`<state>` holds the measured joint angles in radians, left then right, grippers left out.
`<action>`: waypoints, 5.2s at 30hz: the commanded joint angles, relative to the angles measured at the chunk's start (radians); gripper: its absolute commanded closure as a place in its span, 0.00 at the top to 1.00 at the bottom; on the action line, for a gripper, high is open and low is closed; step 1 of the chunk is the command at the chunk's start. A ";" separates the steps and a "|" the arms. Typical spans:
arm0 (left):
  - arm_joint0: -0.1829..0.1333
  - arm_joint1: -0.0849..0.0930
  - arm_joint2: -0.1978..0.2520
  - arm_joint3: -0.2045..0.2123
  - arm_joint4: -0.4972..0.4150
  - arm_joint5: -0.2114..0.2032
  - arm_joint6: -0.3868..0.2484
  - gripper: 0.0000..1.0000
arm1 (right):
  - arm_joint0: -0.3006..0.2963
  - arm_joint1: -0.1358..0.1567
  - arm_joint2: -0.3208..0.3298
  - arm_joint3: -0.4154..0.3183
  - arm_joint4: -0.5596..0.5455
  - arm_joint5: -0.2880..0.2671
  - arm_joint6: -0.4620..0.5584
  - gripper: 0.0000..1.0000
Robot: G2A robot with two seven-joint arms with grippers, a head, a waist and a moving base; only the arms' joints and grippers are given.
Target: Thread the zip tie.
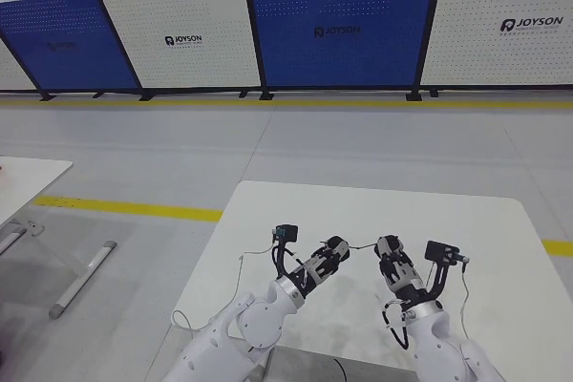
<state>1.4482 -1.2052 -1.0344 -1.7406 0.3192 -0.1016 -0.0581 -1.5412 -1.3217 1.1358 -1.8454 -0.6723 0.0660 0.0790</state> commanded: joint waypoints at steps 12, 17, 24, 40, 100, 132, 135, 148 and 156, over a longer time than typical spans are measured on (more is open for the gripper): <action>0.000 0.000 0.000 0.000 0.000 0.000 0.000 0.00 | -0.017 -0.001 0.009 -0.012 -0.010 -0.016 -0.019 0.00; 0.000 0.000 0.000 0.000 0.000 0.000 0.000 0.00 | -0.009 -0.003 0.003 -0.009 -0.015 -0.007 -0.012 0.00; 0.000 0.000 0.000 0.000 0.000 0.000 0.000 0.00 | 0.003 -0.007 -0.009 0.006 -0.021 0.007 0.000 0.00; 0.000 0.000 0.000 0.000 0.000 0.000 0.000 0.00 | -0.029 -0.007 0.019 -0.017 0.000 -0.013 -0.032 0.00; 0.000 0.000 0.000 0.000 0.000 0.000 0.000 0.00 | -0.005 -0.021 -0.002 0.011 -0.030 -0.014 -0.022 0.00; 0.000 0.000 0.000 0.000 0.000 0.000 0.000 0.00 | -0.025 -0.024 0.011 -0.005 -0.030 -0.007 -0.017 0.00; 0.000 0.000 0.000 0.000 0.000 0.000 0.000 0.00 | -0.024 -0.024 0.007 -0.004 -0.035 -0.005 -0.012 0.00; 0.000 0.000 0.000 0.000 0.000 0.000 0.000 0.00 | -0.010 -0.028 -0.007 0.017 -0.032 -0.015 -0.009 0.00; 0.000 0.000 0.000 0.000 0.000 0.000 0.000 0.00 | 0.017 -0.035 -0.027 0.057 -0.013 -0.015 -0.007 0.00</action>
<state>1.4482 -1.2052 -1.0344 -1.7406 0.3192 -0.1016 -0.0581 -1.5259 -1.3559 1.1101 -1.7910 -0.6862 0.0515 0.0726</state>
